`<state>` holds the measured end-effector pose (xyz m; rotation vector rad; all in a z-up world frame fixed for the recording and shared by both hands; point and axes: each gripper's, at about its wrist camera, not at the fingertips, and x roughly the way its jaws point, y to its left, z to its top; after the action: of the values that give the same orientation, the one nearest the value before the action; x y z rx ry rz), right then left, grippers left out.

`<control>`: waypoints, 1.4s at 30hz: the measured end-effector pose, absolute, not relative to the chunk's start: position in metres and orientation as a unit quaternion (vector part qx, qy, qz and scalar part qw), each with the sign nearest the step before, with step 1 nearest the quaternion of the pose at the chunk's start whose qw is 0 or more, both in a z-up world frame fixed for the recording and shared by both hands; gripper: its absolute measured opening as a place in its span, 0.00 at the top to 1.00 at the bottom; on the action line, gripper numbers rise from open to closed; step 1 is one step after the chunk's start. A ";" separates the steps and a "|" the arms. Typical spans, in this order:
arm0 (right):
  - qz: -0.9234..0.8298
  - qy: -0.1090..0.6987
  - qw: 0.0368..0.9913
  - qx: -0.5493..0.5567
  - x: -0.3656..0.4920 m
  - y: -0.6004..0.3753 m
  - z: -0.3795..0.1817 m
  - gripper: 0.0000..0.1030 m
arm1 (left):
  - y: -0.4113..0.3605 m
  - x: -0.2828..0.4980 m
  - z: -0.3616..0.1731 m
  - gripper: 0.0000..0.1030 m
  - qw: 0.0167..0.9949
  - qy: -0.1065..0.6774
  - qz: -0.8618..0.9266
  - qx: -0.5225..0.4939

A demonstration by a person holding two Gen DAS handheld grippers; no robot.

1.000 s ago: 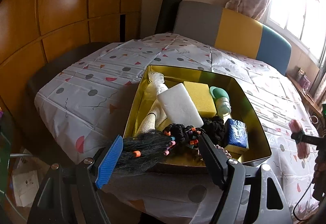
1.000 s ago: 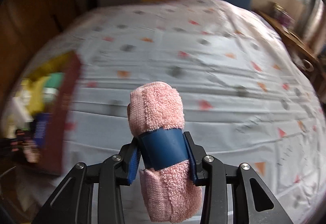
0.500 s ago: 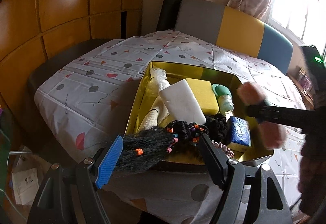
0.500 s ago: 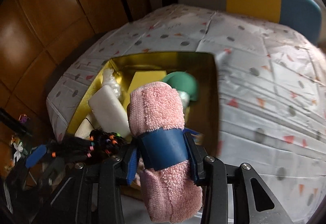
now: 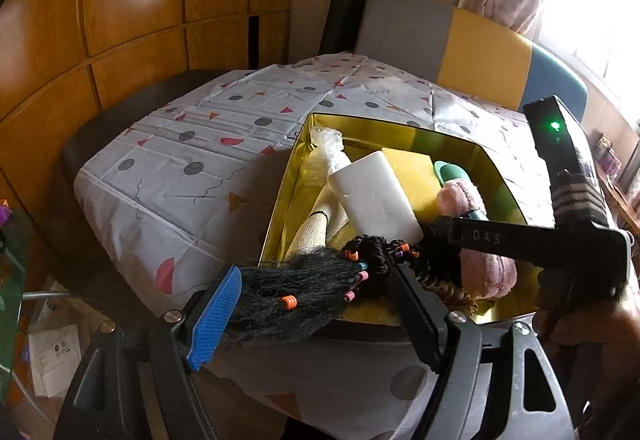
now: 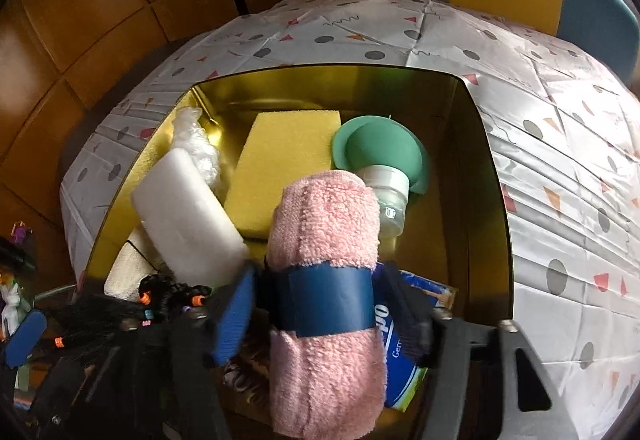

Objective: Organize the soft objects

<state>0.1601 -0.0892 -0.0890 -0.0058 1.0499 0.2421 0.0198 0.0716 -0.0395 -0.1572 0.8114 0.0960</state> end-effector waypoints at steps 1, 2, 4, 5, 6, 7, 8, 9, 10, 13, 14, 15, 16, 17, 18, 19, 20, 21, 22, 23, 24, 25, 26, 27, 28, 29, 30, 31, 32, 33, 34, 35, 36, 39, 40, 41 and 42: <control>0.117 0.498 0.859 0.000 0.158 -0.089 -0.089 0.36 | 0.072 0.020 -0.039 0.25 0.915 0.393 0.048 -0.076; 0.120 0.495 0.860 0.004 0.156 -0.090 -0.088 0.35 | 0.072 0.020 -0.039 0.25 0.915 0.393 0.050 -0.076; 0.122 0.490 0.863 0.007 0.151 -0.091 -0.086 0.30 | 0.072 0.020 -0.038 0.25 0.915 0.392 0.052 -0.077; 0.122 0.486 0.865 0.007 0.150 -0.091 -0.085 0.27 | 0.071 0.019 -0.038 0.25 0.915 0.393 0.052 -0.076; 0.122 0.482 0.867 0.007 0.147 -0.091 -0.083 0.27 | 0.071 0.019 -0.037 0.25 0.915 0.392 0.053 -0.075; 0.122 0.479 0.869 0.008 0.145 -0.092 -0.081 0.27 | 0.071 0.018 -0.037 0.25 0.916 0.391 0.054 -0.075; 0.121 0.476 0.871 0.010 0.143 -0.094 -0.079 0.24 | 0.070 0.018 -0.036 0.25 0.916 0.391 0.055 -0.074; 0.121 0.472 0.873 0.012 0.140 -0.095 -0.076 0.22 | 0.070 0.018 -0.036 0.25 0.916 0.390 0.055 -0.073; 0.121 0.468 0.875 0.013 0.137 -0.096 -0.074 0.19 | 0.069 0.017 -0.035 0.25 0.917 0.390 0.055 -0.072; 0.116 0.452 0.885 0.007 0.127 -0.100 -0.066 0.19 | 0.067 0.016 -0.032 0.25 0.918 0.387 0.056 -0.069; 0.114 0.445 0.888 0.004 0.123 -0.101 -0.063 0.18 | 0.067 0.016 -0.031 0.25 0.918 0.386 0.057 -0.068; 0.111 0.438 0.892 0.001 0.118 -0.103 -0.060 0.17 | 0.066 0.015 -0.030 0.25 0.919 0.385 0.058 -0.066; 0.107 0.430 0.896 -0.004 0.114 -0.104 -0.057 0.15 | 0.065 0.014 -0.028 0.25 0.920 0.383 0.058 -0.065; 0.101 0.420 0.902 -0.009 0.108 -0.106 -0.053 0.13 | 0.064 0.012 -0.027 0.25 0.921 0.380 0.059 -0.063; 0.095 0.410 0.907 -0.014 0.102 -0.109 -0.050 0.13 | 0.063 0.011 -0.025 0.25 0.922 0.378 0.060 -0.061; 0.089 0.400 0.912 -0.016 0.097 -0.111 -0.046 0.12 | 0.062 0.010 -0.023 0.25 0.923 0.375 0.060 -0.059; 0.080 0.388 0.918 -0.019 0.090 -0.114 -0.042 0.11 | 0.061 0.008 -0.020 0.25 0.925 0.371 0.060 -0.059; 0.071 0.376 0.924 -0.021 0.084 -0.116 -0.038 0.10 | 0.059 0.005 -0.017 0.25 0.927 0.365 0.059 -0.059; 0.062 0.361 0.930 -0.022 0.075 -0.120 -0.034 0.09 | 0.058 0.003 -0.014 0.25 0.930 0.359 0.060 -0.058; 0.054 0.349 0.935 -0.023 0.068 -0.122 -0.030 0.06 | 0.057 0.001 -0.012 0.25 0.932 0.354 0.061 -0.056; 0.048 0.340 0.939 -0.023 0.062 -0.125 -0.027 0.06 | 0.056 -0.001 -0.009 0.25 0.933 0.349 0.062 -0.054; 0.042 0.331 0.943 -0.023 0.055 -0.127 -0.024 0.05 | 0.055 -0.003 -0.007 0.25 0.935 0.346 0.061 -0.053; 0.038 0.325 0.945 -0.023 0.051 -0.129 -0.023 0.05 | 0.053 -0.005 -0.005 0.24 0.936 0.343 0.060 -0.052; 0.033 0.318 0.947 -0.023 0.045 -0.131 -0.020 0.05 | 0.052 -0.007 -0.004 0.25 0.937 0.340 0.061 -0.051; 0.028 0.313 0.949 -0.025 0.041 -0.132 -0.019 0.04 | 0.051 -0.009 -0.003 0.24 0.938 0.338 0.062 -0.049; 0.024 0.309 0.950 -0.026 0.036 -0.133 -0.019 0.04 | 0.049 -0.011 -0.001 0.24 0.939 0.335 0.061 -0.047; 0.022 0.307 0.951 -0.028 0.032 -0.134 -0.018 0.04 | 0.048 -0.013 0.000 0.24 0.940 0.333 0.062 -0.045; 0.020 0.306 0.951 -0.029 0.029 -0.135 -0.018 0.04 | 0.046 -0.015 0.001 0.24 0.941 0.330 0.063 -0.042; 0.017 0.305 0.952 -0.031 0.026 -0.136 -0.018 0.04 | 0.045 -0.016 0.001 0.24 0.942 0.328 0.064 -0.041; 0.015 0.303 0.952 -0.031 0.023 -0.137 -0.018 0.04 | 0.044 -0.017 0.002 0.24 0.942 0.327 0.063 -0.040; 0.014 0.302 0.953 -0.030 0.021 -0.138 -0.018 0.04 | 0.043 -0.018 0.002 0.24 0.942 0.327 0.063 -0.039; 0.012 0.301 0.953 -0.029 0.019 -0.139 -0.017 0.04 | 0.042 -0.019 0.003 0.24 0.943 0.325 0.064 -0.038; 0.012 0.300 0.953 -0.029 0.017 -0.139 -0.017 0.04 | 0.042 -0.020 0.003 0.24 0.943 0.324 0.064 -0.038; 0.010 0.299 0.954 -0.028 0.017 -0.140 -0.017 0.04 | 0.041 -0.022 0.004 0.24 0.944 0.322 0.063 -0.036; 0.010 0.299 0.954 -0.027 0.017 -0.140 -0.017 0.04 | 0.040 -0.023 0.005 0.25 0.944 0.322 0.063 -0.036; 0.011 0.298 0.954 -0.027 0.016 -0.140 -0.016 0.04 | 0.040 -0.023 0.005 0.24 0.944 0.321 0.062 -0.036; 0.010 0.297 0.954 -0.027 0.016 -0.139 -0.016 0.04 | 0.040 -0.024 0.004 0.24 0.944 0.322 0.062 -0.037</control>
<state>0.0161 -0.1394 -0.0161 -0.0556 0.6032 0.0198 -0.0236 0.0405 0.0045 -0.0753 0.6557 0.1263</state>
